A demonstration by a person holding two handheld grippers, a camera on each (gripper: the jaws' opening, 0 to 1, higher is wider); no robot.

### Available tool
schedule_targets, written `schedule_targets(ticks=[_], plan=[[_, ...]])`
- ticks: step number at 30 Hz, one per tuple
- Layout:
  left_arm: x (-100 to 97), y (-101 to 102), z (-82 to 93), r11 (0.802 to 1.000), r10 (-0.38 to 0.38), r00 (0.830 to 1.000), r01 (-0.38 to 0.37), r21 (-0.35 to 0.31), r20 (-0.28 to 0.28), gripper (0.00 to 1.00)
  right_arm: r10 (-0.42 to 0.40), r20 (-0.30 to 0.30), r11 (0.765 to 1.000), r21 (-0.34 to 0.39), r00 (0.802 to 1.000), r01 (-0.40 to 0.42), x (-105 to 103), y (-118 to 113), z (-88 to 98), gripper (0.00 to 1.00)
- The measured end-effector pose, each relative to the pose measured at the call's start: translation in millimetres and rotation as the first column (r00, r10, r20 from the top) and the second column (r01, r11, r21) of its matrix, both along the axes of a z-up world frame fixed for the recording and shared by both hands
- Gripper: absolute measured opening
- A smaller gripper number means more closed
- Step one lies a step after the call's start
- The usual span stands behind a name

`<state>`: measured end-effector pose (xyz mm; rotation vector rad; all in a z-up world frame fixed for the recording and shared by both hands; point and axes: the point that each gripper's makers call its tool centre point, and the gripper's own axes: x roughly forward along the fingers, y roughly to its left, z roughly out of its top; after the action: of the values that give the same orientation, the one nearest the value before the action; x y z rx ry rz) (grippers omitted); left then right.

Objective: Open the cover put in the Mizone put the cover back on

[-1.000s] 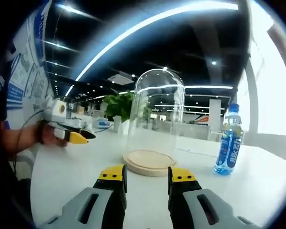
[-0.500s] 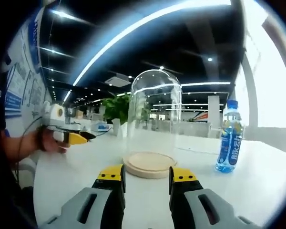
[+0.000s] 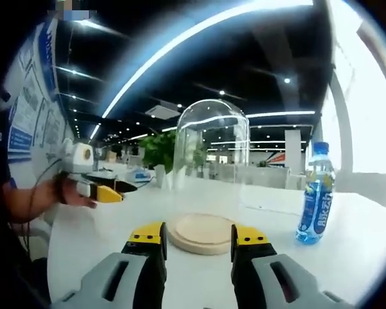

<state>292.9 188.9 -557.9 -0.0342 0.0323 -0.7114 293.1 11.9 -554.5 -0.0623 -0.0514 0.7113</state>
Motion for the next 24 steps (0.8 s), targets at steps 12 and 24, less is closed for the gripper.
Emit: schedule_targets(ticks=[12,24], plan=[[24.2,-11,33.1,0.998,-0.056,0.997,0.056,0.016,0.045,0.5,0.079,-0.027,0.996,0.036,0.997,-0.078,14,10,15.5,0.42],[54.4,-13,53.7,0.996,-0.083,0.995,0.085,-0.024,0.06,0.51,0.159,-0.063,0.981,0.119,0.985,-0.151,46,9,34.3,0.46]])
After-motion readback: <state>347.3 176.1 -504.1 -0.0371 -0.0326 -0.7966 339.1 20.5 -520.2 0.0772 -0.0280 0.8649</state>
